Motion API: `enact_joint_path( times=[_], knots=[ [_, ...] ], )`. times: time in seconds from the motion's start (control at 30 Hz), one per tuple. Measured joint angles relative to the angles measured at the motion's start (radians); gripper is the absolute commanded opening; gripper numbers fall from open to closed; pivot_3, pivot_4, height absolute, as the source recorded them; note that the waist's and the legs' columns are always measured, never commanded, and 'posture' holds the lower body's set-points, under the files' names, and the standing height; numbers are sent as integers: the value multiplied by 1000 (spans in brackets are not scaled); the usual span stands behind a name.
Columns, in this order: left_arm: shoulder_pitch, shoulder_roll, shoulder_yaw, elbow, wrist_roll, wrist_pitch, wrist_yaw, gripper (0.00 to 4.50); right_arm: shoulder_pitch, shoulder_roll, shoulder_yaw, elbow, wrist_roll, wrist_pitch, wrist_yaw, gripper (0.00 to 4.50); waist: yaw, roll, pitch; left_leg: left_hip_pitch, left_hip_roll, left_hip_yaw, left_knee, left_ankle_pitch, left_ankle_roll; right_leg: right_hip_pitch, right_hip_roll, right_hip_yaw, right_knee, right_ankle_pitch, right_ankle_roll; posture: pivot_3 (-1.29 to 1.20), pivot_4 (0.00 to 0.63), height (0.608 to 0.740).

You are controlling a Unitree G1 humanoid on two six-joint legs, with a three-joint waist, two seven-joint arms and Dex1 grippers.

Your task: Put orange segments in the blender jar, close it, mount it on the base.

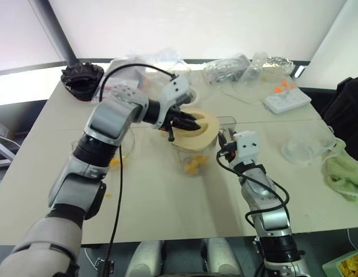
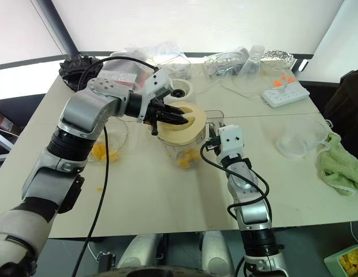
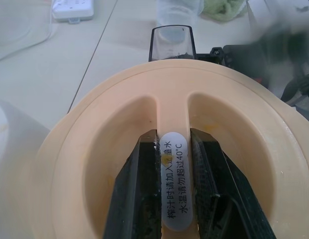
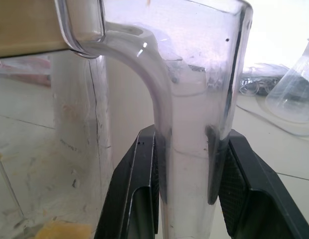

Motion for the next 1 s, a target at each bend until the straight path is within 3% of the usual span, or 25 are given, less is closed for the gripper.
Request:
enact_joint_path(
  times=[0.07,0.13,0.17,0.3,0.37,0.73,1.0],
  knots=[
    [2,1,0,-6,0,3,1,250,0,0,0,-1,0,0,1,961,-1,0,0,0,0,0,0,0,0,0,0,0,0,0,0,0,150,740],
    [2,2,0,-8,0,5,1,1271,0,0,0,-1,0,0,2,961,-1,0,0,-1,0,0,0,0,0,-1,0,0,0,0,0,0,150,740],
    [6,5,0,-8,0,9,28,1561,1,1,1,-3,0,0,2,961,-3,0,0,-1,0,0,0,0,0,-1,0,0,0,0,0,0,150,740],
    [4,22,7,-8,0,12,81,3664,10,3,1,-17,2,-1,0,961,-4,0,0,-3,0,0,-1,0,0,-3,0,0,0,0,0,0,150,740],
    [2,36,13,-2,5,24,103,4461,12,1,-2,-22,-1,-4,1,961,-5,0,0,-2,0,0,-2,0,0,-3,0,0,0,0,1,0,150,740],
    [16,-60,138,63,-83,72,203,4461,16,0,-28,-33,-1,-5,-8,961,-7,-2,3,-4,0,0,-4,0,0,-7,0,0,0,1,0,0,150,740],
    [-50,-157,445,100,-229,132,437,4461,27,-1,-45,-56,0,-26,7,961,-15,-10,11,-10,0,3,-15,2,-2,-21,1,2,4,4,1,0,150,740]
  ],
)
